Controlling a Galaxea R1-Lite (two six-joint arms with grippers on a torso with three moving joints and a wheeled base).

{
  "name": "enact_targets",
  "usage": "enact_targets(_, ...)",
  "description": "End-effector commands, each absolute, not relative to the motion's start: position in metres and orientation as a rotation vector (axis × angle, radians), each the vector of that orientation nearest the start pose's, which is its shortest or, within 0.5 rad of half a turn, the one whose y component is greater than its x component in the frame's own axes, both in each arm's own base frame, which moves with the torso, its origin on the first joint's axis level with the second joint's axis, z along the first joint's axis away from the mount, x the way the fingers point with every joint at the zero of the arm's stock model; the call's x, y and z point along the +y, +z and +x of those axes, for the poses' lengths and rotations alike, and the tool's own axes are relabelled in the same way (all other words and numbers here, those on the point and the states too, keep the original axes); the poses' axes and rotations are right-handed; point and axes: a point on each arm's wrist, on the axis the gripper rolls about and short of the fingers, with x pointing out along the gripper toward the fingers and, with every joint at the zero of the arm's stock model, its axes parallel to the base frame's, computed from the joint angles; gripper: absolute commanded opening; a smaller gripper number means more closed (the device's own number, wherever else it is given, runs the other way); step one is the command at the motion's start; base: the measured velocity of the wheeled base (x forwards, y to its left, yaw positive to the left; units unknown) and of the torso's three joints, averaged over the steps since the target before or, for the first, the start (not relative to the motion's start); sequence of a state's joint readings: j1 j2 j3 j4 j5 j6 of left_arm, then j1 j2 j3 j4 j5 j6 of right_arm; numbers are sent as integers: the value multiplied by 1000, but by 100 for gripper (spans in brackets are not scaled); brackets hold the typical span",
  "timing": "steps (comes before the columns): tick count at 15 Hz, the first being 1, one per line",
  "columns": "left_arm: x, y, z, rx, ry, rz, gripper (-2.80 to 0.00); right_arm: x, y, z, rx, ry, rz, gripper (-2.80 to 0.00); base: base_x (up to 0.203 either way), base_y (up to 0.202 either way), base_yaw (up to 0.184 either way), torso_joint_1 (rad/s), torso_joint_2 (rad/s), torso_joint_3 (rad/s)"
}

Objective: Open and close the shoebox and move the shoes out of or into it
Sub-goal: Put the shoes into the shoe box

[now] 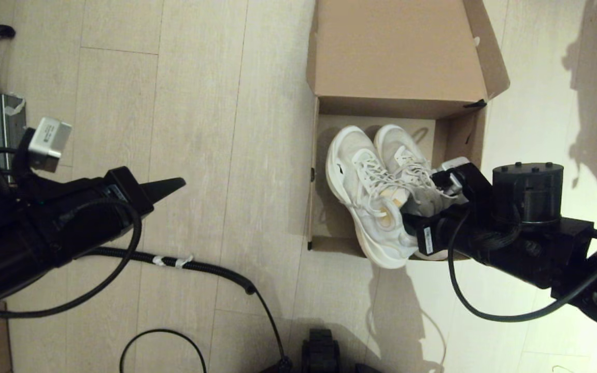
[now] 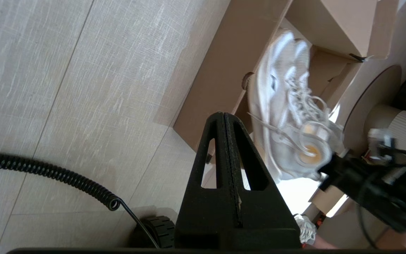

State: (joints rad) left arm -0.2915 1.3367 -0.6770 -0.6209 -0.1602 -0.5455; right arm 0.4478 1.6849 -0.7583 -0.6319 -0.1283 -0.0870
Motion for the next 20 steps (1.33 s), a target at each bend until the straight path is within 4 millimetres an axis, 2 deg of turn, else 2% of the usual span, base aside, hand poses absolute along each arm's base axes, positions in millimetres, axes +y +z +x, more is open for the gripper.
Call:
enact_targets(1, -63, 244, 199, 140, -436, -537, -280, 128, 161, 276, 292, 324, -177, -280, 0, 0, 0, 0, 0, 0)
enact_targets(5, -60, 240, 186, 142, -434, -540, -280, 130, 150, 283, 304, 297, -180, -280, 0, 0, 0, 0, 0, 0)
enact_targets(6, -59, 238, 183, 146, -432, -541, -280, 132, 149, 286, 284, 292, -176, 0, 0, 0, 0, 0, 0, 0)
enact_targets(12, -58, 229, 183, 179, -422, -542, -280, 132, 147, 286, 278, 287, -172, 0, 0, 0, 0, 0, 0, 0)
enact_targets(15, -58, 227, 182, 184, -419, -542, -280, 128, 160, 278, 244, 287, -162, 0, 0, 0, 0, 0, 0, 0)
enact_targets(18, -57, 228, 180, 178, -421, -542, -280, 135, 141, 290, 287, 283, -178, 0, 0, 0, 0, 0, 0, 0)
enact_targets(20, -56, 226, 179, 182, -411, -542, -280, 143, 133, 302, 230, 231, -174, 0, 0, 0, 0, 0, 0, 0)
